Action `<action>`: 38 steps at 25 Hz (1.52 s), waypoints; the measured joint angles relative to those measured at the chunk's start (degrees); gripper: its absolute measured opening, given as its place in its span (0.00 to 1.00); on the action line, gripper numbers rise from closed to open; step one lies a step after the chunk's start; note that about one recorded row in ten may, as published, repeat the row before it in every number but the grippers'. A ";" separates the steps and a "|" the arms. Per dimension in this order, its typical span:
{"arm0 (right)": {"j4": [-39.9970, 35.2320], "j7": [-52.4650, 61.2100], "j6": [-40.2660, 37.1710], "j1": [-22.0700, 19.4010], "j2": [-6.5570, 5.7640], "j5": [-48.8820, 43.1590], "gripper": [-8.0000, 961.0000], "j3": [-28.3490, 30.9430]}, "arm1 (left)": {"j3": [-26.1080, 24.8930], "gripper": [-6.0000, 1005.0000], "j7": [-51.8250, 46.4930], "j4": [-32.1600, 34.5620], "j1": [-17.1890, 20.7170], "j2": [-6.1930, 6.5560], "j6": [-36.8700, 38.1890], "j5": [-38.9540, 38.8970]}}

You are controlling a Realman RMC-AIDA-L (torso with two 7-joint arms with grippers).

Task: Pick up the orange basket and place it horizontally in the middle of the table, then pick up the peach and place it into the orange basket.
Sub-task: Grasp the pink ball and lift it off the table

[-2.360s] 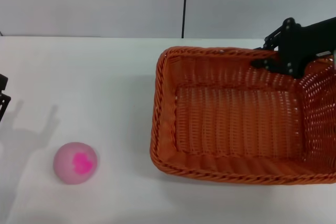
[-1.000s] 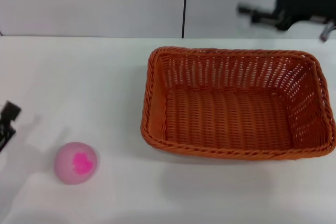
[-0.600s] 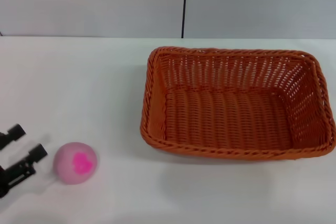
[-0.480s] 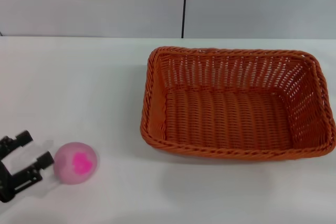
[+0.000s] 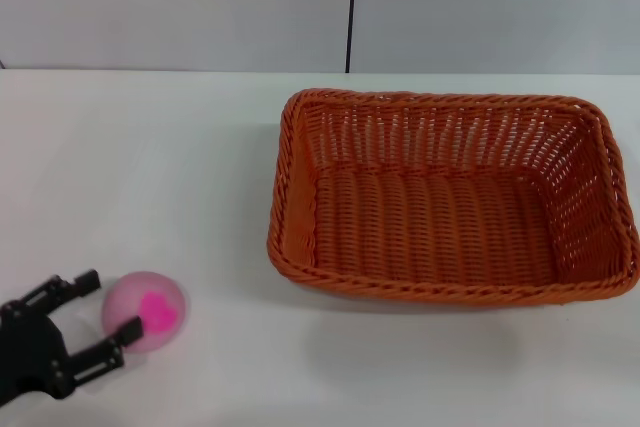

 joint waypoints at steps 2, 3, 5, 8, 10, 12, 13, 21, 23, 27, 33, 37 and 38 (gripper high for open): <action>0.24 -0.01 -0.07 0.01 0.00 0.01 0.63 0.00 | 2.14 0.82 -0.14 -0.29 -0.11 -0.05 0.86 -0.01; 0.31 -0.02 -0.10 0.01 0.00 0.02 0.63 0.00 | 2.98 0.82 -0.15 -0.78 -0.24 -0.04 1.14 0.00; 0.63 -0.02 -0.14 0.07 0.00 0.03 0.63 0.00 | 3.96 0.82 -0.12 -1.65 -0.49 -0.01 1.70 0.00; 0.96 -0.02 -0.14 0.15 0.02 0.06 0.63 -0.01 | 5.37 0.82 -0.04 -2.56 -0.91 -0.07 2.70 -0.02; 0.98 -0.03 -0.11 0.14 0.03 0.08 0.63 -0.02 | 5.70 0.81 -0.02 -3.11 -1.15 -0.10 2.84 -0.08; 1.08 -0.03 0.18 0.02 0.05 0.09 0.63 -0.02 | 5.63 0.77 0.00 -3.37 -1.21 -0.09 2.84 -0.31; 1.27 -0.07 0.30 -0.03 0.07 0.10 0.63 0.02 | 5.52 0.75 0.09 -3.44 -1.23 -0.09 2.82 -0.46; 10.32 -7.10 0.69 -0.39 0.14 0.12 0.63 6.75 | 4.16 0.49 3.08 -5.68 -2.68 -0.20 2.71 -0.80; 12.69 -8.55 1.14 -0.76 0.13 0.11 0.63 9.17 | 3.49 0.43 3.11 -5.92 -3.14 -0.24 2.77 -0.80; 16.04 -10.58 2.51 -1.42 0.13 0.12 0.63 13.17 | 0.53 0.38 3.15 -6.24 -3.75 -0.28 2.22 -0.81; 19.65 -12.22 5.02 -2.69 0.15 0.12 0.63 18.37 | -9.48 0.34 3.77 -6.90 -4.43 0.02 -0.91 -0.81; 20.11 -12.51 6.00 -2.80 0.18 0.09 0.63 18.70 | -14.70 0.31 3.86 -7.11 -7.11 0.09 -5.45 -0.85; 20.21 -12.53 6.25 -2.65 0.18 0.06 0.63 18.69 | -14.70 0.30 3.86 -7.11 -7.11 0.09 -5.45 -0.85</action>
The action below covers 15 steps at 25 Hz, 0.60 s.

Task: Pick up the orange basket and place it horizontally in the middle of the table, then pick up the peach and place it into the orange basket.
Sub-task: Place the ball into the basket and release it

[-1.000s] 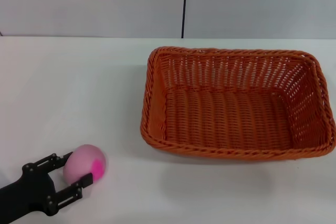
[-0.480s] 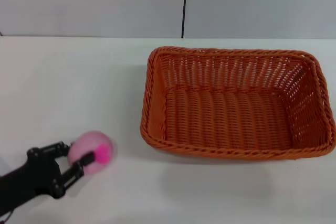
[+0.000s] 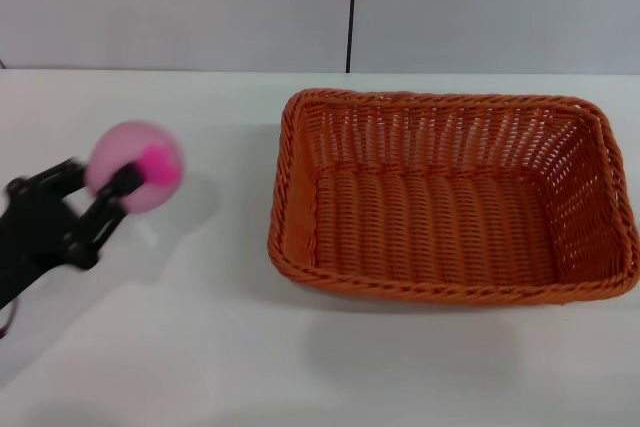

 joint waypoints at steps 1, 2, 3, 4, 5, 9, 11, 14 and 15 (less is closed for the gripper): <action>0.07 0.00 0.25 0.13 0.00 -0.04 0.63 -0.03 | 0.00 0.29 0.00 0.00 0.00 0.00 0.00 0.00; 0.15 -0.01 0.51 0.39 0.01 -0.09 0.63 -0.13 | -0.07 0.29 0.05 -2.94 -3.38 -0.17 -1.24 0.09; 0.20 -0.02 0.71 0.76 0.03 -0.19 0.63 -0.33 | 0.24 0.28 0.63 -6.59 -6.13 -0.27 -0.92 0.49; 0.20 -0.02 0.73 0.94 0.03 -0.24 0.63 -0.40 | 0.24 0.27 0.63 -6.59 -6.13 -0.27 -0.92 0.49; 0.20 -0.02 0.73 0.94 0.03 -0.24 0.63 -0.40 | 0.24 0.26 0.63 -6.59 -6.13 -0.27 -0.92 0.49; 0.23 -0.04 0.81 1.49 0.03 -0.32 0.63 -0.51 | 0.75 0.23 8.06 -18.04 -11.65 -0.48 4.11 0.76; 0.24 -0.01 0.76 1.62 0.04 -0.33 0.63 -0.52 | 0.70 0.21 9.39 -20.68 -12.76 -0.52 6.78 0.76; 0.30 0.04 0.50 1.64 0.04 -0.35 0.63 -0.53 | 0.83 0.19 12.23 -26.81 -15.70 -0.58 15.57 1.74; 0.32 0.14 0.43 1.62 0.04 -0.35 0.63 -0.53 | 0.71 0.19 13.39 -28.24 -16.20 -0.60 17.35 2.51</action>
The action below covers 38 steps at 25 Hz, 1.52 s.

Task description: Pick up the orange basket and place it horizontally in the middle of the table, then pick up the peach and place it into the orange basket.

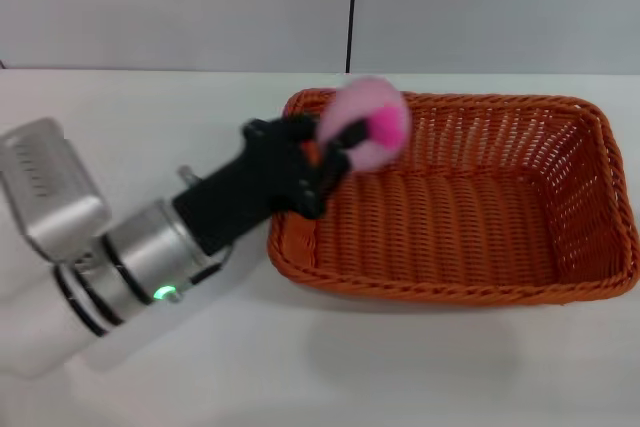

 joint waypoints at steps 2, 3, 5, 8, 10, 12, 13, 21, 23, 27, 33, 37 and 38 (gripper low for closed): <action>0.03 0.15 -0.02 -0.12 0.00 -0.01 0.63 0.05 | -0.54 0.18 3.73 -2.74 -0.40 -0.02 3.20 1.27; 0.03 0.21 -0.05 -0.19 0.00 -0.02 0.63 0.08 | -0.84 0.20 5.42 -3.97 -0.39 -0.02 4.18 1.52; 0.03 0.23 -0.07 -0.20 0.00 -0.03 0.63 0.08 | -0.98 0.25 5.99 -4.38 -0.34 -0.03 4.42 1.67; 0.02 0.35 -0.15 -0.16 0.00 -0.05 0.63 0.01 | -1.31 0.32 6.28 -4.66 0.06 0.05 4.30 2.08; 0.02 0.35 -0.15 -0.09 0.00 -0.05 0.63 0.01 | -1.32 0.38 6.29 -4.66 0.15 0.07 4.20 2.09; -0.03 0.35 -0.17 0.22 0.00 -0.05 0.63 0.00 | -1.33 0.45 6.29 -4.67 0.25 0.10 4.13 2.09; -0.14 0.35 -0.18 0.34 0.00 -0.05 0.63 0.01 | -1.36 0.48 6.30 -4.68 0.32 0.08 4.13 2.09; -1.36 -0.11 0.09 0.21 -0.14 0.28 0.63 0.72 | -2.88 0.77 6.42 -4.34 2.01 0.17 4.22 1.91; -1.76 -0.15 0.16 0.04 -0.15 0.33 0.63 1.55 | -5.29 0.79 6.68 -3.41 4.15 0.47 2.31 1.69; -1.93 -0.24 0.22 -0.02 -0.13 0.39 0.63 3.24 | -11.53 0.84 6.85 -1.23 7.67 0.47 -1.01 1.57; -2.12 -2.56 -0.08 -0.10 -0.04 0.43 0.63 4.53 | -30.35 0.85 6.87 2.27 18.26 0.56 -10.31 1.43; -1.42 -4.66 0.12 0.01 -0.03 0.46 0.63 5.06 | -35.26 0.85 6.89 3.30 22.10 0.54 -11.10 1.40; -1.04 -5.64 0.13 0.33 -0.02 0.47 0.63 5.13 | -36.20 0.85 6.90 3.86 23.29 0.43 -11.05 1.42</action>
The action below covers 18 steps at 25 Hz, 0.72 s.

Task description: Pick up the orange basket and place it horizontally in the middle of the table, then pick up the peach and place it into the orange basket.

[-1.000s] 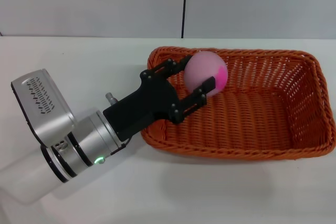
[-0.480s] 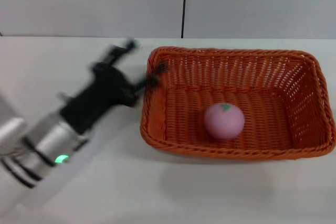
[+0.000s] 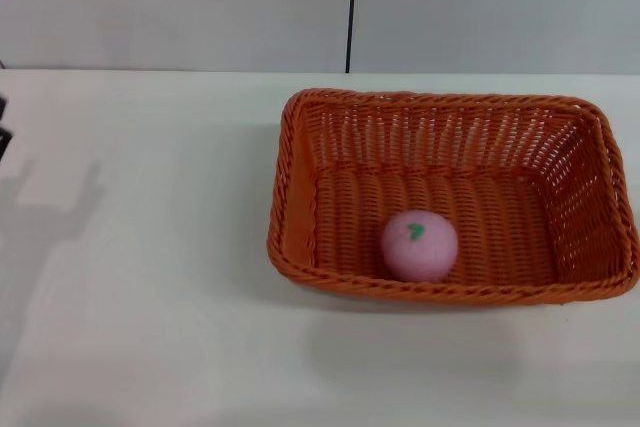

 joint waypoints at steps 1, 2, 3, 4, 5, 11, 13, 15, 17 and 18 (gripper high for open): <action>0.00 0.00 0.00 0.00 0.00 0.00 0.63 0.00 | 0.00 0.85 0.00 0.00 0.00 0.00 0.00 0.00; 0.12 -0.51 0.00 0.23 0.01 0.00 0.63 0.00 | -0.32 0.85 0.01 0.22 0.35 -0.04 0.09 -0.01; 0.21 -0.84 0.00 0.32 0.02 0.00 0.63 0.01 | -0.59 0.85 0.01 0.41 0.72 -0.13 0.25 0.00; 0.30 -1.25 0.00 0.43 0.02 0.00 0.63 0.02 | -0.72 0.85 0.01 0.45 0.93 -0.15 0.29 0.00; 0.60 -1.96 0.08 0.58 0.02 -0.02 0.63 0.02 | -0.79 0.85 0.13 0.46 1.10 -0.17 0.31 0.00; 1.21 -4.11 0.13 0.86 0.04 -0.01 0.63 0.11 | -0.99 0.85 2.97 0.84 1.26 0.08 0.00 -0.01; 1.54 -4.14 -0.08 0.87 0.07 -0.02 0.63 0.13 | -1.54 0.85 2.97 0.89 1.27 0.06 0.05 -0.04; 2.29 -4.18 0.36 1.09 0.11 -0.01 0.63 0.14 | -2.16 0.85 3.03 0.88 1.18 -0.18 0.52 -0.09; 2.46 -4.20 0.61 1.23 0.11 -0.03 0.63 0.10 | -2.17 0.85 3.04 0.87 1.14 -0.19 0.61 -0.09; 2.56 -4.22 0.81 1.34 0.11 -0.08 0.63 0.03 | -2.17 0.85 3.04 0.86 1.06 -0.21 0.71 -0.09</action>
